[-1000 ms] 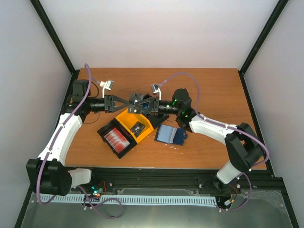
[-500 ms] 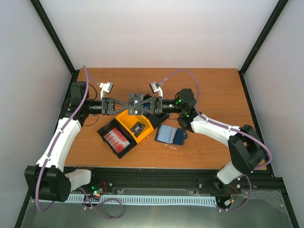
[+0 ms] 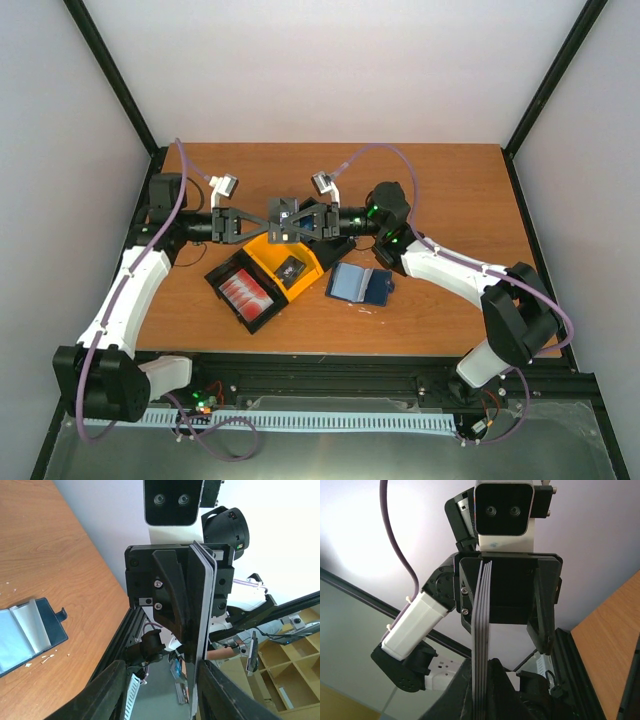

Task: Put the credit cards into the card holder
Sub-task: Pick up the credit card from the storage box.

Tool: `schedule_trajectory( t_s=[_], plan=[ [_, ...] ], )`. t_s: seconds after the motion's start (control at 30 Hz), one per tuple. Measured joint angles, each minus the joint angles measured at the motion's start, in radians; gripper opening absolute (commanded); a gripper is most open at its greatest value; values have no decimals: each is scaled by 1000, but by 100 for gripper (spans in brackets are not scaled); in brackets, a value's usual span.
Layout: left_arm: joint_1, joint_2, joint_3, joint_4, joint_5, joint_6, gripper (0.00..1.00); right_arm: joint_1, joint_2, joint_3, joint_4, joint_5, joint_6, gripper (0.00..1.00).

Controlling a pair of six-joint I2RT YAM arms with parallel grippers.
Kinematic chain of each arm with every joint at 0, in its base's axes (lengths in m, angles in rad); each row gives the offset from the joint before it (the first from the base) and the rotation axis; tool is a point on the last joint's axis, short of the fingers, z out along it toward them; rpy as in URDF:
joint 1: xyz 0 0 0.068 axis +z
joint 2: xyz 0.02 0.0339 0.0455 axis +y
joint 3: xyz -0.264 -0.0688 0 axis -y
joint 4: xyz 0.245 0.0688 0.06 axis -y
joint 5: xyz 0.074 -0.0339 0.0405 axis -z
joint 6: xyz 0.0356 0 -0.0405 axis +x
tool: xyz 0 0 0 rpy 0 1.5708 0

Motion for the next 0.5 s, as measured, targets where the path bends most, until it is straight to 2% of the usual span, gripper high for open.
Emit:
schedule_trajectory(
  t_s=[0.23, 0.5],
  plan=[
    [5, 20, 0, -68, -26, 51, 29, 0, 2, 12, -95, 11, -50, 3],
    [5, 45, 5, -126, -60, 92, 27, -1, 21, 24, -148, 18, -67, 3]
  ],
)
